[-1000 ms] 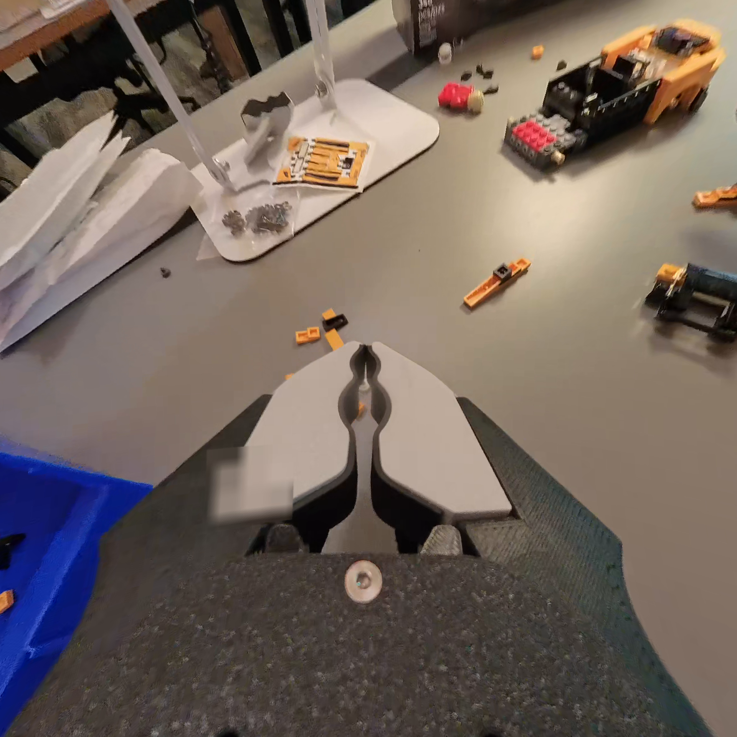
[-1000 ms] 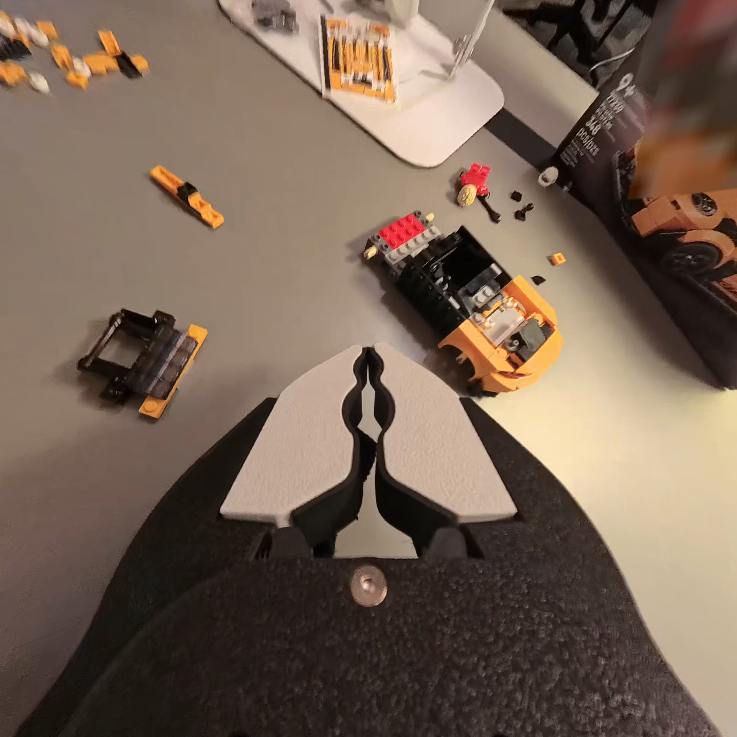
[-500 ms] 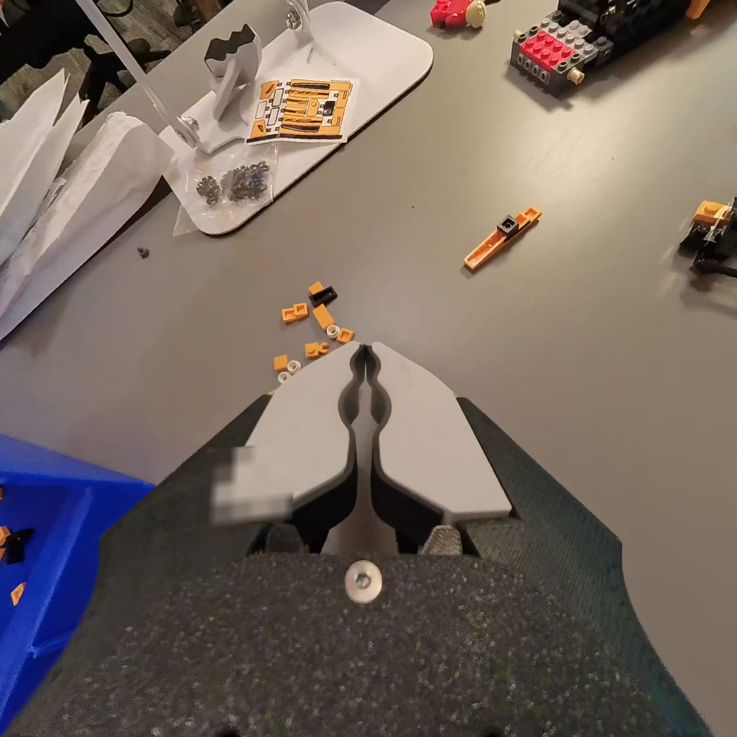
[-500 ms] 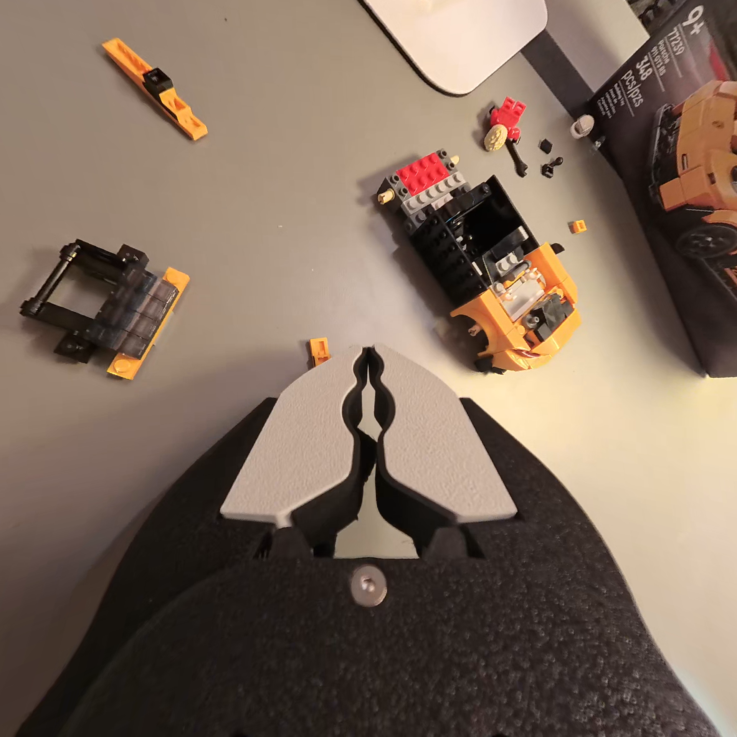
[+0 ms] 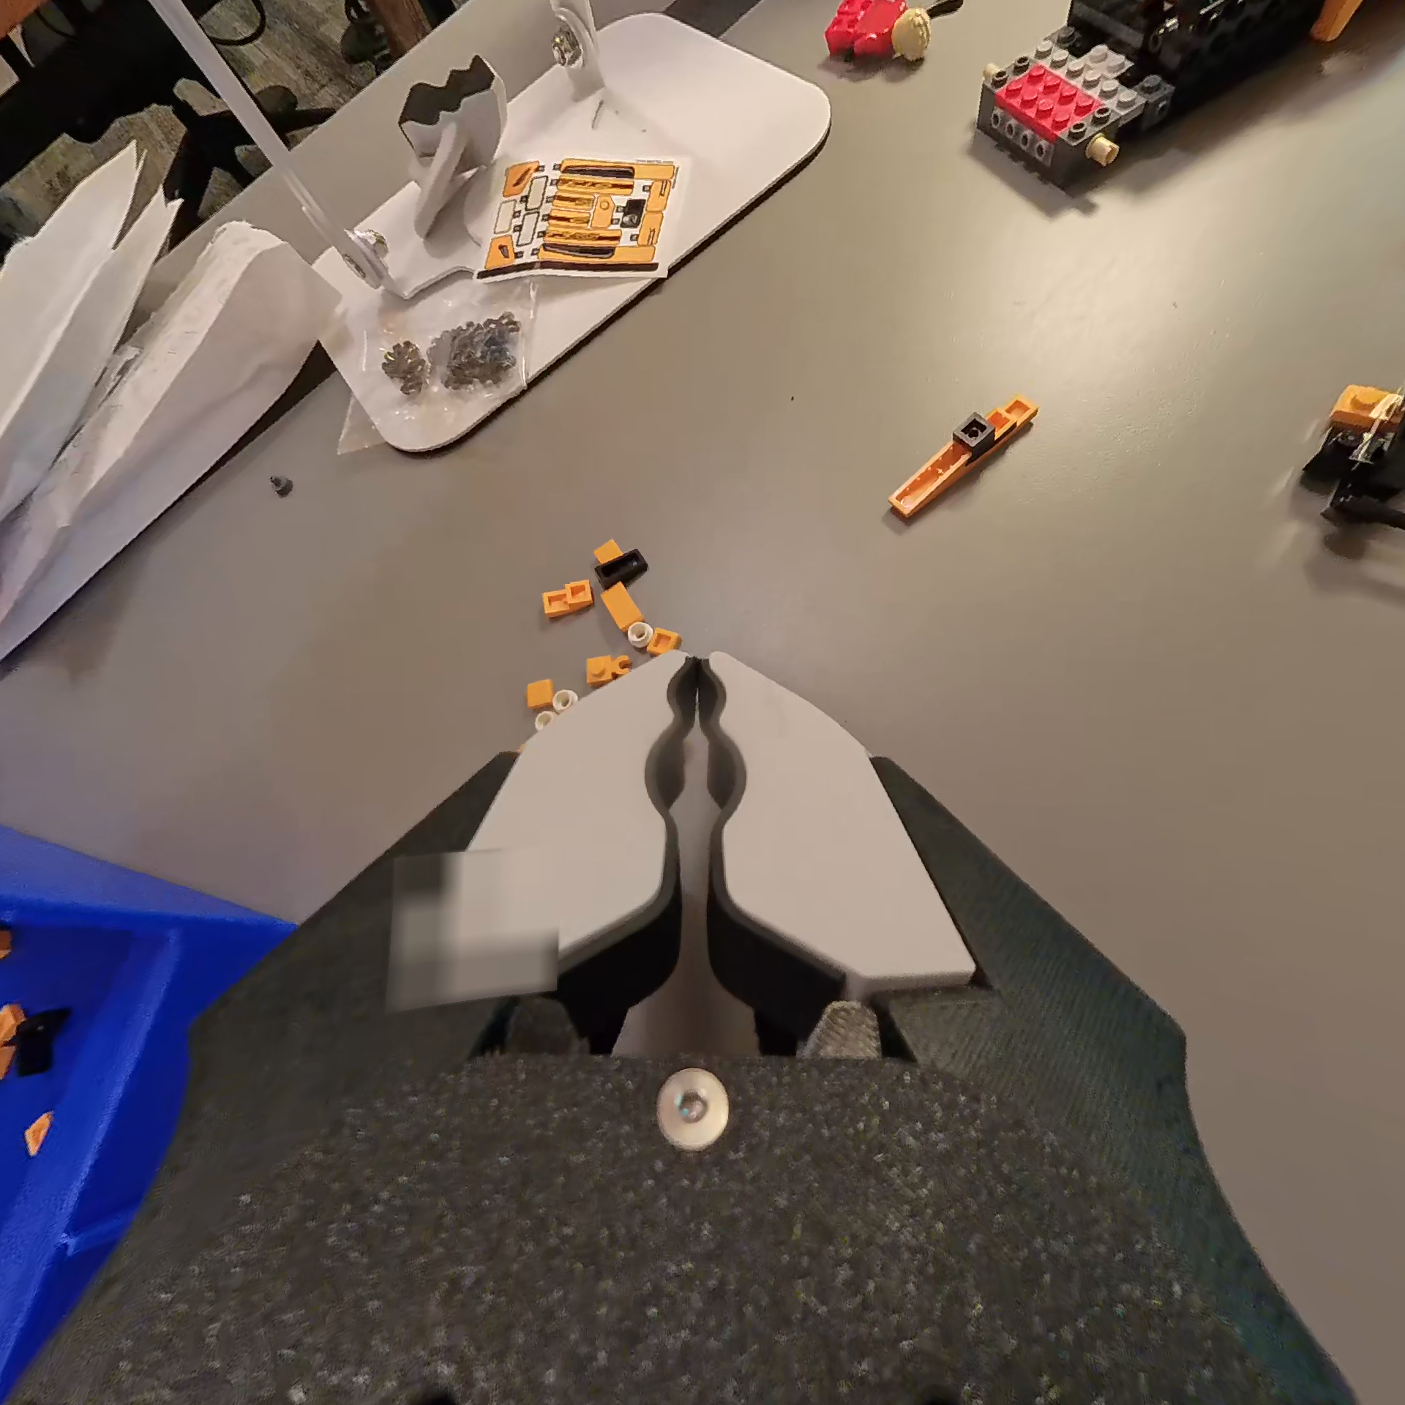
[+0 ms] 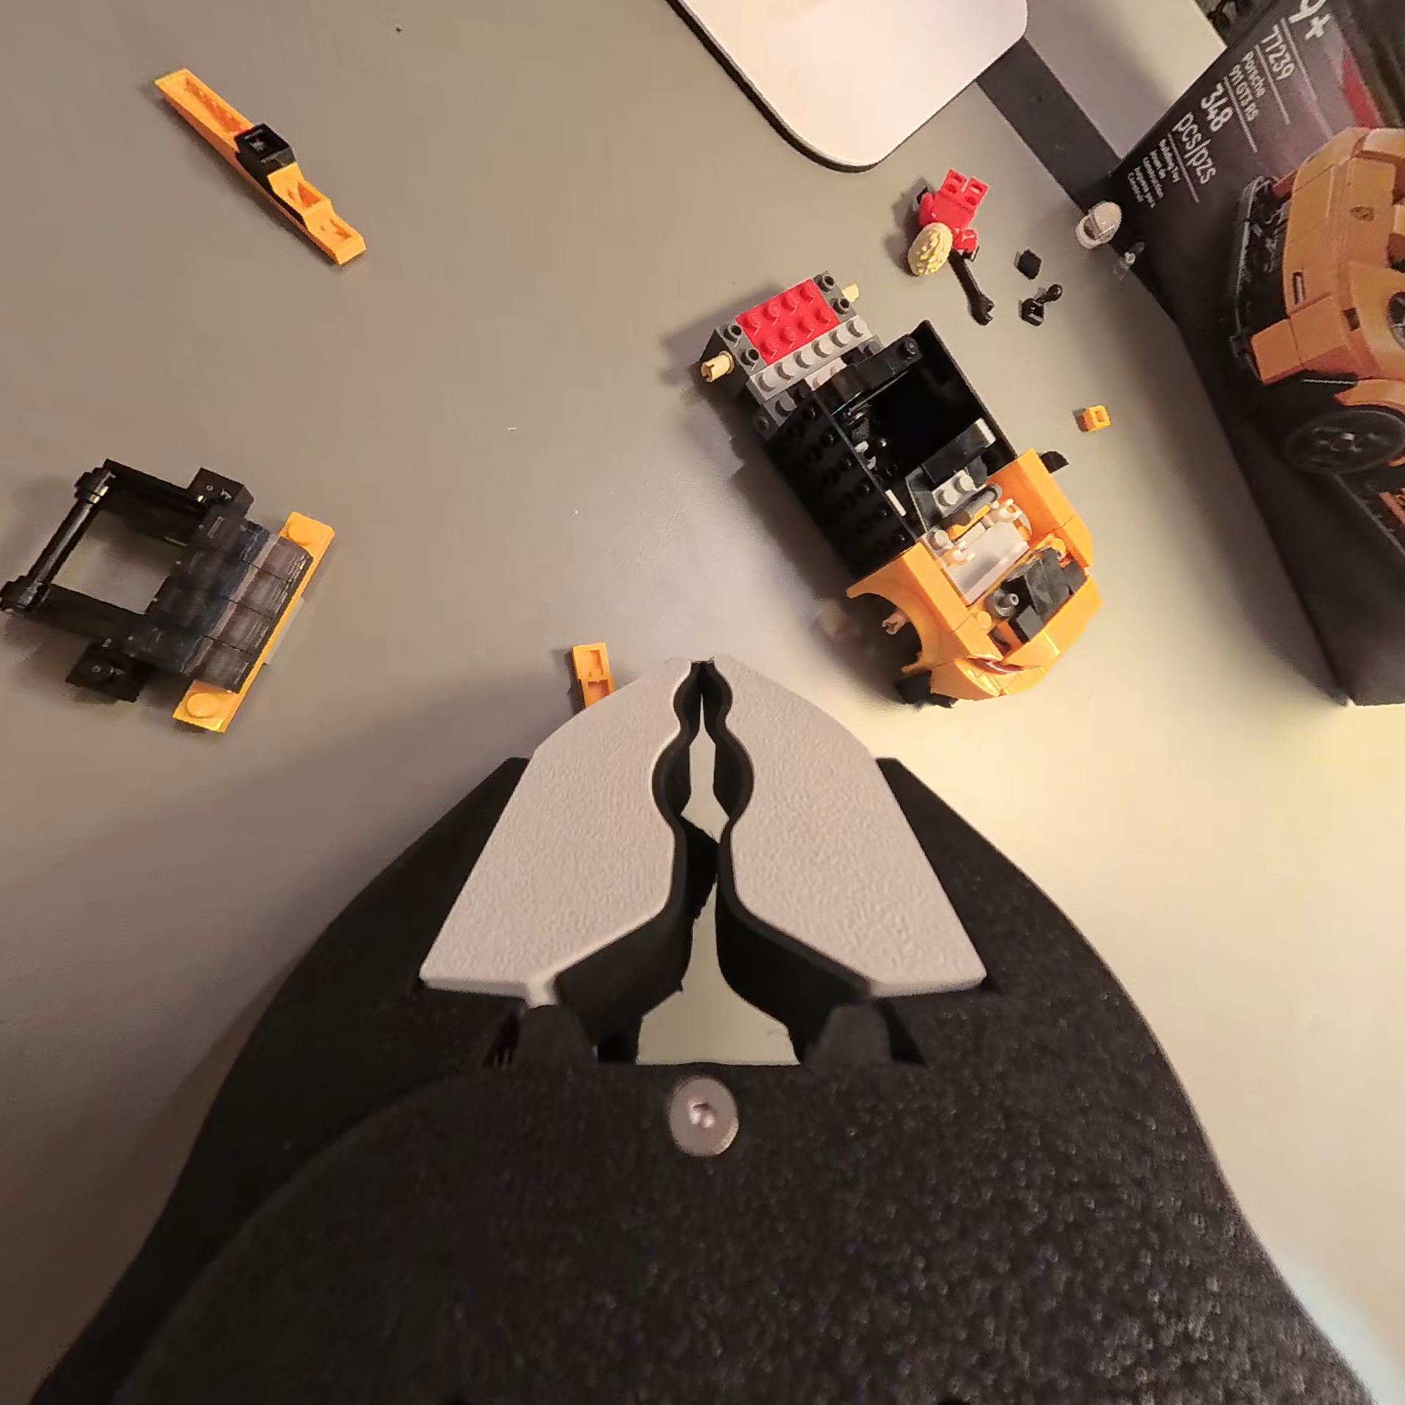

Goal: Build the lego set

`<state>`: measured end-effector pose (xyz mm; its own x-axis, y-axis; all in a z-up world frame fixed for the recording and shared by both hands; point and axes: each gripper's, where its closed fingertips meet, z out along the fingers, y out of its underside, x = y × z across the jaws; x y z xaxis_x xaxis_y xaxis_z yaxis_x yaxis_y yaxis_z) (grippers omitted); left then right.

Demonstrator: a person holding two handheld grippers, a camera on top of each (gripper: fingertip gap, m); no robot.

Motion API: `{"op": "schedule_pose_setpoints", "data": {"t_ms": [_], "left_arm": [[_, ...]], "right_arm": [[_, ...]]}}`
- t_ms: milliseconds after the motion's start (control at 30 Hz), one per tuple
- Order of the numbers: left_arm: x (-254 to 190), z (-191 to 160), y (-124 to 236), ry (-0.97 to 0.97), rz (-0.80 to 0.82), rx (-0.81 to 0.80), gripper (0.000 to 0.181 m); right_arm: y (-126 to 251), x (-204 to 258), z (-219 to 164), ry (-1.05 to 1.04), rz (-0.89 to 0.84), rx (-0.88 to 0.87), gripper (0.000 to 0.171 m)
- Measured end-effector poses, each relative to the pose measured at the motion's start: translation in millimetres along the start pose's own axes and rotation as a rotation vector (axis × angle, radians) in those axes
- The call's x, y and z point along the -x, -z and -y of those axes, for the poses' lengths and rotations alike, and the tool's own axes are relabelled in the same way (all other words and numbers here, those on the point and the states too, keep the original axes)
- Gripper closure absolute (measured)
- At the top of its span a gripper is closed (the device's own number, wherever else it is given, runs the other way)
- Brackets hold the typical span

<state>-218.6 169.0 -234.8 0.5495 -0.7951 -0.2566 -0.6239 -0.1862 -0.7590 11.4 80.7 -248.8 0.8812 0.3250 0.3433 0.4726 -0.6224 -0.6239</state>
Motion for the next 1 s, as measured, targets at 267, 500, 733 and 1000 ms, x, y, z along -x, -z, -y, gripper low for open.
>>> {"op": "schedule_pose_setpoints", "data": {"t_ms": [267,500,733,1000], "left_arm": [[-1,1,0,-0.011,0.000,-0.005,0.181],[-1,5,0,-0.003,-0.002,-0.024,0.181],[8,23,11,0.036,0.035,-0.136,0.181],[19,45,29,0.087,0.073,-0.299,0.181]], "right_arm": [[5,-15,8,-0.032,-0.058,-0.052,0.171],[42,-65,27,-0.159,-0.123,-0.151,0.171],[79,-62,51,-0.263,-0.071,-0.353,0.171],[76,-62,61,-0.344,-0.085,-0.687,0.171]]}}
